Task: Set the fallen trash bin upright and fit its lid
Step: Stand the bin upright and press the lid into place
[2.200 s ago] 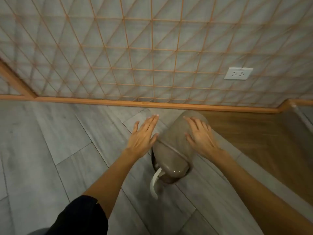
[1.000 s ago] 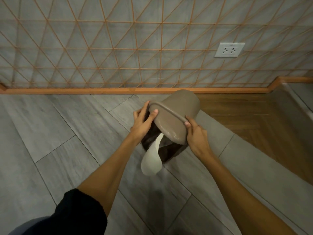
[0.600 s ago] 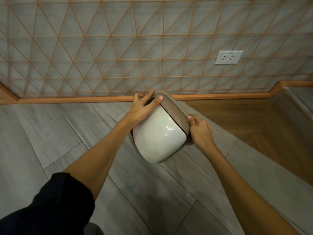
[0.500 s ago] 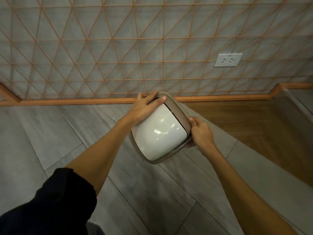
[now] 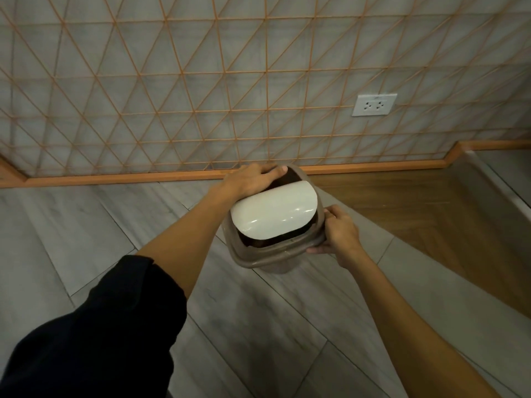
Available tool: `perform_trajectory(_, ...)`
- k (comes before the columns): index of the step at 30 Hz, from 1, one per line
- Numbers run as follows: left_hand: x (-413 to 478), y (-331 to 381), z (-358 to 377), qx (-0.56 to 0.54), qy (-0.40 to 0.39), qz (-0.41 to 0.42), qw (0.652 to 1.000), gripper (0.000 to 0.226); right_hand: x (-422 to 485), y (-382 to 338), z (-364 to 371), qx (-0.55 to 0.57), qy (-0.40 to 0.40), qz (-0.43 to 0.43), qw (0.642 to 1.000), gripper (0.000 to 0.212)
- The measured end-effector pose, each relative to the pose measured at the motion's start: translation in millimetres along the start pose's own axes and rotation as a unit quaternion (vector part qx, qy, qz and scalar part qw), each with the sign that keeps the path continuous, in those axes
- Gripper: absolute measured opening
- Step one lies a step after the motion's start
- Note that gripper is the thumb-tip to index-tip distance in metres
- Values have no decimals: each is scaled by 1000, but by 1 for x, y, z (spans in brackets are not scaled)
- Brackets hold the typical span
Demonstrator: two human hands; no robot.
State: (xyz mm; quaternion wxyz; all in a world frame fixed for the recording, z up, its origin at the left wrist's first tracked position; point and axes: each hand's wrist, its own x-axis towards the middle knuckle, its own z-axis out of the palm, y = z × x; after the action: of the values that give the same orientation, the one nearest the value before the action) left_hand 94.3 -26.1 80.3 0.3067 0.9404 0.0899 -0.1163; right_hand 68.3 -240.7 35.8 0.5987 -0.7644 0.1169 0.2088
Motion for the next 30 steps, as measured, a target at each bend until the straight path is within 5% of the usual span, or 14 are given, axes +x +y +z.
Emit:
perform_trajectory(5,-5,8,-8,-49,-16,-8,999,72,6,5,-4,46,10,35,998,21)
perform_trajectory(12,-20,15,0,34,-36,56,997,66,12,9,-11,47,9,66,997,18)
perform_trajectory(18,-38,14,10,16,59,135,989,47,2,-16,-27,-108,-33,60,992,33)
perform_trajectory(22,-49,18,16,10,92,108,990,49,-8,-36,-43,-236,-2,-46,971,36)
perform_trajectory(25,-66,26,22,-73,198,140,967,48,-15,-48,-49,-272,0,-189,944,58)
perform_trajectory(30,-96,16,57,-178,312,113,926,72,-29,-48,-41,-303,-121,-288,901,102)
